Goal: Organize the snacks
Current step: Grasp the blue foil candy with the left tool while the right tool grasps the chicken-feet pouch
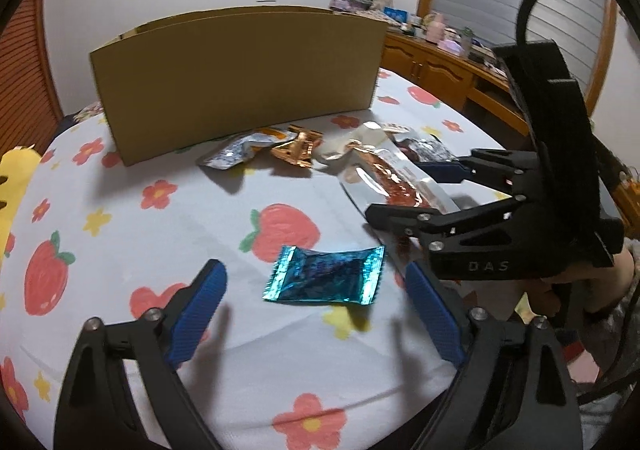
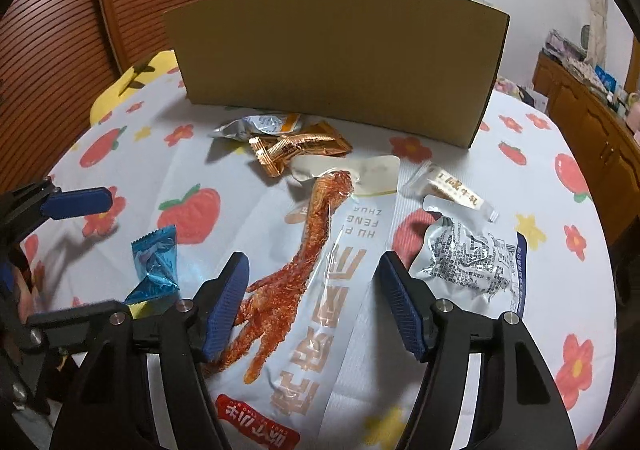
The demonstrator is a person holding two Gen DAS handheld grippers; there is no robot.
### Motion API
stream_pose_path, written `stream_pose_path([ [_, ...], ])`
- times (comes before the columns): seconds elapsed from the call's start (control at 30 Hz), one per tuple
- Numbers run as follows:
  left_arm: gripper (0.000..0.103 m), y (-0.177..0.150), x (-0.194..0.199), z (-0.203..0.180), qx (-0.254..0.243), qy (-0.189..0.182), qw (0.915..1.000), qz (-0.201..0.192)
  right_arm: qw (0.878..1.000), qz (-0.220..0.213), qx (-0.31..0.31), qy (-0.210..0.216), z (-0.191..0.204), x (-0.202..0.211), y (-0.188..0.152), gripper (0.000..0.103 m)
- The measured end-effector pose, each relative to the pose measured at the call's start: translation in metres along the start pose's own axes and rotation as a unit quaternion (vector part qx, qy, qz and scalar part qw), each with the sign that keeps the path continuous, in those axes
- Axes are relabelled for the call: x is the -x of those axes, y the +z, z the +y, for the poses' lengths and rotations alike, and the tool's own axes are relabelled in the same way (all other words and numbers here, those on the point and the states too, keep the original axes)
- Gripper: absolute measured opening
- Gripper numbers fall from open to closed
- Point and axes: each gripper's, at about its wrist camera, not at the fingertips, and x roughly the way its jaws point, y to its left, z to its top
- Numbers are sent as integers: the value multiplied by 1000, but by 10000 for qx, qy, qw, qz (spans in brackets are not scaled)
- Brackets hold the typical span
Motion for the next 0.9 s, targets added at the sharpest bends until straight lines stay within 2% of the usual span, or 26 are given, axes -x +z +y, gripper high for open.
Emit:
stream_pose_path([
  [0.07, 76, 2, 0, -2, -33, -65, 10000, 26, 10000, -32, 10, -6, -1, 0, -1, 69],
  [0.13, 61, 3, -2, -5, -131, -111, 9998, 77, 10000, -56, 9, -7, -1, 0, -1, 69],
  [0.43, 60, 1, -20, -14, -718, -57, 9966, 402, 10000, -73, -2, 21, 0, 0, -2, 69],
  [0.6, 60, 4, -26, -18, -912, 39, 9949, 436, 10000, -76, -4, 23, 0, 0, -3, 69],
  [0.67, 52, 5, -26, -16, -874, 12, 9953, 425, 10000, -75, -6, 26, 0, 0, -3, 69],
  [0.7, 39, 5, -25, -14, -818, -75, 9957, 430, 10000, -75, -4, 25, 0, 0, -3, 69],
  [0.9, 28, 4, -17, -10, -726, -46, 9966, 391, 10000, -75, -11, 33, 0, 0, -2, 69],
])
